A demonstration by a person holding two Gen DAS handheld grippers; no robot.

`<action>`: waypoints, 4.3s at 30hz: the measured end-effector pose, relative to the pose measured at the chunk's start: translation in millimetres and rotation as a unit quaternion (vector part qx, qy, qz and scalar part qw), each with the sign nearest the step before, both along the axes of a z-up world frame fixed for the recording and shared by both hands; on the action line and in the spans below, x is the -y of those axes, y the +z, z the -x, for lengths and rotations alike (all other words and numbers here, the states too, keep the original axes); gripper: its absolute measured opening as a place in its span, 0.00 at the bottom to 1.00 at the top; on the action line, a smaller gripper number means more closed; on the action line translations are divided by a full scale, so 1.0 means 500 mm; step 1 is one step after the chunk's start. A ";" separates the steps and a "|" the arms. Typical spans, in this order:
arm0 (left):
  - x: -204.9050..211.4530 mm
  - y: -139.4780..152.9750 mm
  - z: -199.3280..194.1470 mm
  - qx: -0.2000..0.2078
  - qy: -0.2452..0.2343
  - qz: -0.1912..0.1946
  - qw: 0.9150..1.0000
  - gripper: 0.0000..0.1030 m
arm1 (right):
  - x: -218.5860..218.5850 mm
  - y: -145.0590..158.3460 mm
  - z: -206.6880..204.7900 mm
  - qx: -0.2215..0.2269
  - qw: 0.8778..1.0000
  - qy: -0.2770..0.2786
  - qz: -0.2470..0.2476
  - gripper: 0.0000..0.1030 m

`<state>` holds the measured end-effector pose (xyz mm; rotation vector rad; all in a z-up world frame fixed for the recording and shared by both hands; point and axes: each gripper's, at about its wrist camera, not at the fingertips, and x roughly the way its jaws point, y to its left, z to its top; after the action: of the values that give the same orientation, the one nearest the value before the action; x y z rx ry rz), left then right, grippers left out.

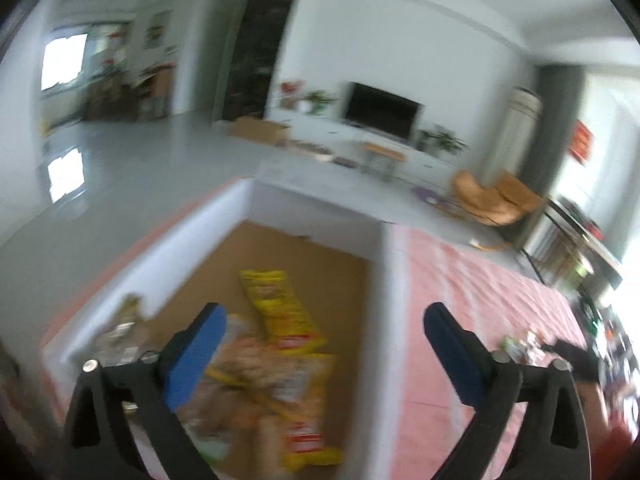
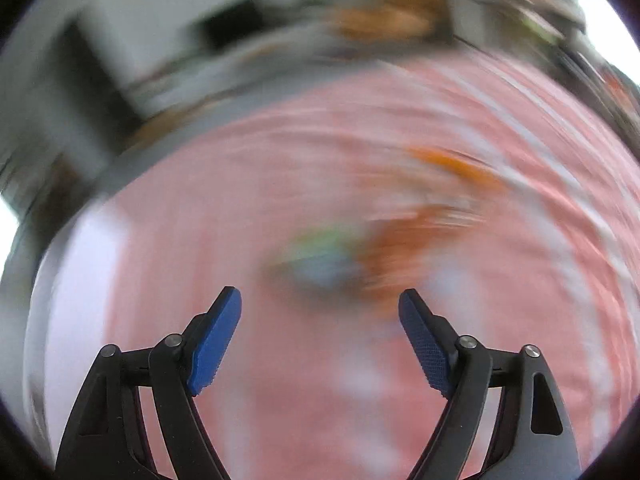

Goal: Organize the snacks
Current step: 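Grasp the orange sausage packet with the right tool while the left tool grasps the green box, then carry the green box and orange packet into the white box and release both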

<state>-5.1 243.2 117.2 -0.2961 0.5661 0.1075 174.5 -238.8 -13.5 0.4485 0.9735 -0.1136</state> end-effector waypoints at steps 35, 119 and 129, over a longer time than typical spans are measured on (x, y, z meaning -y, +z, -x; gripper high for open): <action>0.840 -0.276 -0.487 -0.193 -0.430 -0.183 0.862 0.90 | 0.131 -0.067 0.105 0.008 0.997 0.081 -0.003 0.39; -0.165 -0.047 0.042 -0.163 0.164 -0.156 0.960 0.99 | -0.875 0.233 0.154 0.116 0.870 0.478 0.011 0.93; -0.175 -0.044 0.047 -0.163 0.166 -0.135 0.963 0.99 | -0.894 0.232 0.172 0.119 0.864 0.488 0.041 0.93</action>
<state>-28.7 330.7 95.1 -0.1042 0.8157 0.5617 88.5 208.4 102.4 -0.1499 0.8489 0.8024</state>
